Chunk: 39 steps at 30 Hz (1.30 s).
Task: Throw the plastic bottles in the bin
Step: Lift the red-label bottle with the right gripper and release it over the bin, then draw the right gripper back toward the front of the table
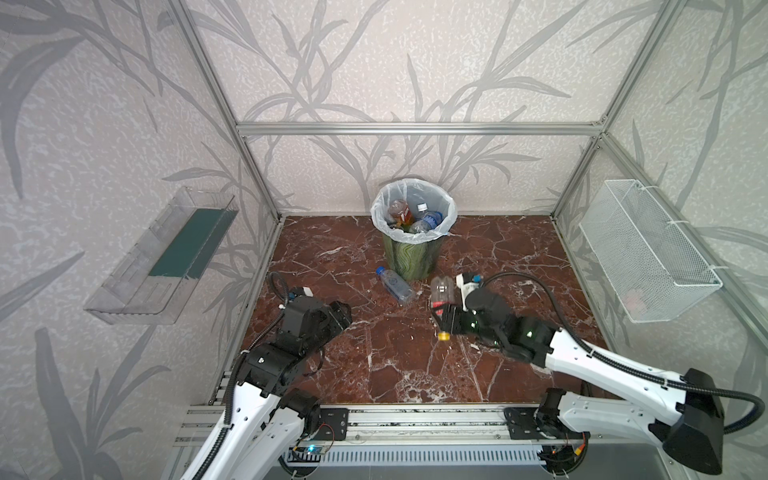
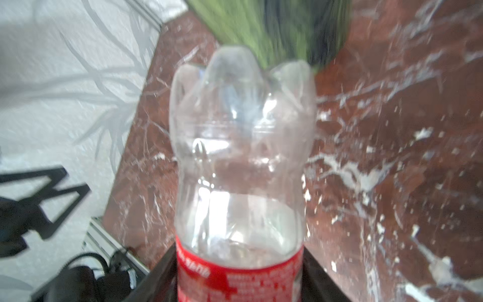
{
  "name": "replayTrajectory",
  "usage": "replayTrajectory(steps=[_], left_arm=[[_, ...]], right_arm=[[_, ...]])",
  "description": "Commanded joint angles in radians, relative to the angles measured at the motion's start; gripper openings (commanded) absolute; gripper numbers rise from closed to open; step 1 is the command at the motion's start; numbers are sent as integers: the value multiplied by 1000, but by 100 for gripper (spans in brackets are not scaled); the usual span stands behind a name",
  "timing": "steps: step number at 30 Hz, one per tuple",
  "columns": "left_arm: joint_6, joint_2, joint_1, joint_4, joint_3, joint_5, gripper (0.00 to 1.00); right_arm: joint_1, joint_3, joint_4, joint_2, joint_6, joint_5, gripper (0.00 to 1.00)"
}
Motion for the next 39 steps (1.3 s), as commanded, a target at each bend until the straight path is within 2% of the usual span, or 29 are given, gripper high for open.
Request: replayTrajectory(steps=[1, 3, 7, 9, 11, 13, 16, 20, 27, 33, 39], left_arm=[[-15, 16, 6, 33, 5, 5, 83], [-14, 31, 6, 30, 27, 7, 83], [-6, 47, 6, 6, 87, 1, 83], [0, 44, 6, -3, 108, -6, 83], [6, 40, 6, -11, 117, -10, 83], [11, 39, 6, -16, 114, -16, 83], [10, 37, 6, -4, 86, -11, 83], [-7, 42, 6, 40, 32, 5, 83], [-17, 87, 5, 117, -14, 49, 83], [-23, 152, 4, 209, -27, 105, 84], [-53, 225, -12, 281, -37, 95, 88]], right_arm=[[-106, 325, -15, 100, -148, -84, 64], [-155, 570, -79, 234, -199, -91, 67], [-257, 1006, -265, 549, -182, -164, 76], [-273, 1138, -351, 655, -183, -195, 86], [-268, 1181, -398, 667, -197, -187, 92], [-265, 1097, -349, 591, -192, -145, 95], [-263, 845, -213, 390, -173, -61, 95], [-265, 573, -197, 186, -169, -14, 94], [-268, 94, -198, -121, -80, 32, 92], [-269, -173, -172, -244, -9, -15, 91], [-268, -312, -154, -304, 32, -58, 91]])
